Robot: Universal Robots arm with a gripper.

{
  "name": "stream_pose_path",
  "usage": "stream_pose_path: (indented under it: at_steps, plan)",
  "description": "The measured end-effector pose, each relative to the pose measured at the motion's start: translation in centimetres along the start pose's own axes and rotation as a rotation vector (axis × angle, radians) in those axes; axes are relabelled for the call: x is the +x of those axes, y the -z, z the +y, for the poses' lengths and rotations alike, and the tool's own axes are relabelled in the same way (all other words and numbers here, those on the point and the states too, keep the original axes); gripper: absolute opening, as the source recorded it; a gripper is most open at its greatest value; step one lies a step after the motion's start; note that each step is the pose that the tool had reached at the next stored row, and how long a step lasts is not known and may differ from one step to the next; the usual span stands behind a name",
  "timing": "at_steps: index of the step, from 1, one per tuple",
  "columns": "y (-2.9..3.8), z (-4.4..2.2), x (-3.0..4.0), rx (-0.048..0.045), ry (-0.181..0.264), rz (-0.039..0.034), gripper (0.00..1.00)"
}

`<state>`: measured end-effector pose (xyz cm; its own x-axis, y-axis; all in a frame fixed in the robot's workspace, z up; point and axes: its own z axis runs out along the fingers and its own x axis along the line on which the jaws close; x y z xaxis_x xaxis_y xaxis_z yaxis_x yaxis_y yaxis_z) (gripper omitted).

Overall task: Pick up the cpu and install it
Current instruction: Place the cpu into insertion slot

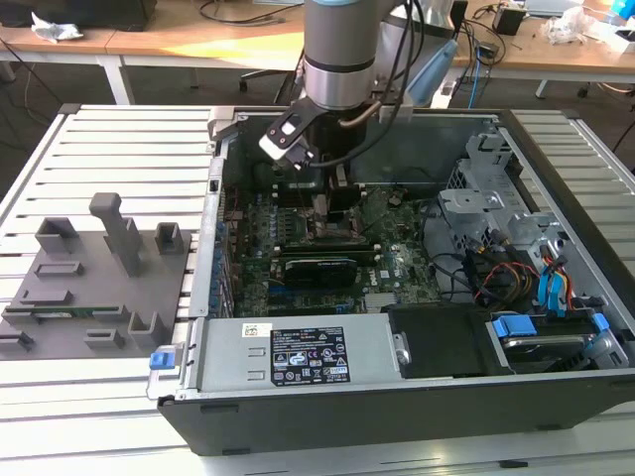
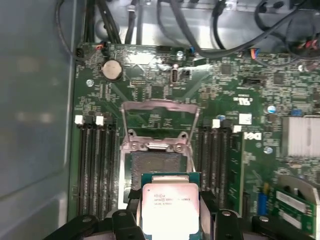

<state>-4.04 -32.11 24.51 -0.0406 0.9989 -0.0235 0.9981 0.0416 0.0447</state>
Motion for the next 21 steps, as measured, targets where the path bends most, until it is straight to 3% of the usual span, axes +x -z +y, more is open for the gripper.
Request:
stream_pose_path:
  at_steps: [6, 13, 15, 21]
  plan:
    - [-1.11, 0.0, 0.43, 0.0038, 0.0, -0.0001, 0.55]
    - [-2.24, 0.64, 0.63, 0.0186, 0.001, 0.0005, 0.55]
    - [-2.86, 0.82, 0.64, 0.0231, 0.001, 0.0006, 0.55]
    - [-3.93, 0.88, 0.67, 0.0252, 0.0, 0.001, 0.55]
